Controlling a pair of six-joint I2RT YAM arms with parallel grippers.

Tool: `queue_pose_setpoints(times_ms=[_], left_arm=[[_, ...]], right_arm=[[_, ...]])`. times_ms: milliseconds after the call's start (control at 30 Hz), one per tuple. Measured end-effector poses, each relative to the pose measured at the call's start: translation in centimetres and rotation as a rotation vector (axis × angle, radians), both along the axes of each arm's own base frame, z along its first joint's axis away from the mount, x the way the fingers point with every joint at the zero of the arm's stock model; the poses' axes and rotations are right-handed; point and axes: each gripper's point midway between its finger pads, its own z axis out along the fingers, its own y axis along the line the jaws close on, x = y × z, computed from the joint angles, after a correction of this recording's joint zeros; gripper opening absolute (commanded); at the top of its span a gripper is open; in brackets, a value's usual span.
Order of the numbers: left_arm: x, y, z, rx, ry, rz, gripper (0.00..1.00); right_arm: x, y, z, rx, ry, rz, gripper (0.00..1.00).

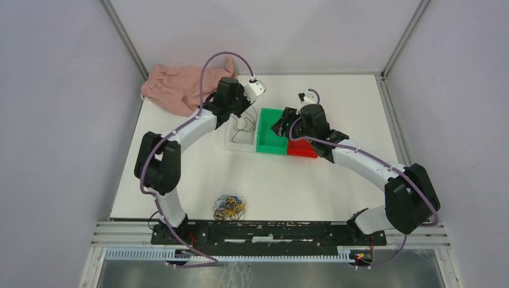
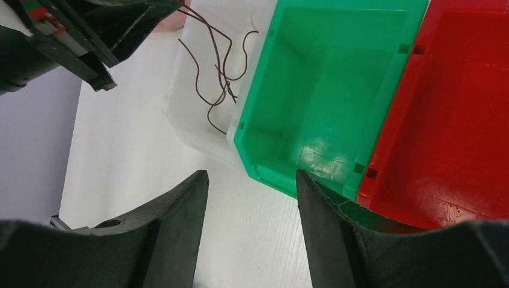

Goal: Untangle the cables

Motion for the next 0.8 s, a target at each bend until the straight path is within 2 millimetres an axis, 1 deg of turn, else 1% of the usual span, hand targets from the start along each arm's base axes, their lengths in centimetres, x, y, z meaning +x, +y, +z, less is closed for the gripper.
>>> queue_pose_setpoints(times_ms=[167, 300, 400, 567, 600, 633, 700, 767, 800], left_arm=[[0.0, -0.3, -2.6, 0.025, 0.046, -0.004, 0.03], [-0.1, -0.8, -4.2, 0.047, 0.070, -0.005, 0.03], [0.3, -0.4, -5.1, 0.074, 0.065, 0.025, 0.03], [0.2, 0.7, -6.5, 0.129, 0.055, 0.034, 0.09], [0.0, 0.9, -6.9, 0.140, 0.059, 0.035, 0.12], [-0.1, 1.1, -7.1, 0.148, 0.063, 0.033, 0.18], [-0.4, 1.4, -7.8, 0.165, 0.071, 0.026, 0.26], [-0.7, 1.6, -8.2, 0.178, 0.077, 0.019, 0.46], [-0.9, 1.6, -8.4, 0.183, 0.080, 0.016, 0.52]], right_arm=[[0.2, -0.4, -0.1, 0.000, 0.002, -0.010, 0.62], [0.2, -0.6, -0.4, 0.000, 0.011, -0.018, 0.62], [0.3, -0.7, -0.4, 0.001, 0.013, -0.022, 0.62], [0.3, -0.9, -0.6, 0.000, 0.017, -0.025, 0.62], [0.2, -0.9, -0.7, -0.001, 0.019, -0.026, 0.62], [0.2, -0.9, -0.8, -0.001, 0.020, -0.026, 0.62], [0.1, -1.0, -1.0, -0.003, 0.026, -0.027, 0.62], [0.1, -1.0, -1.2, -0.002, 0.031, -0.029, 0.62], [0.0, -1.1, -1.3, -0.002, 0.034, -0.030, 0.62]])
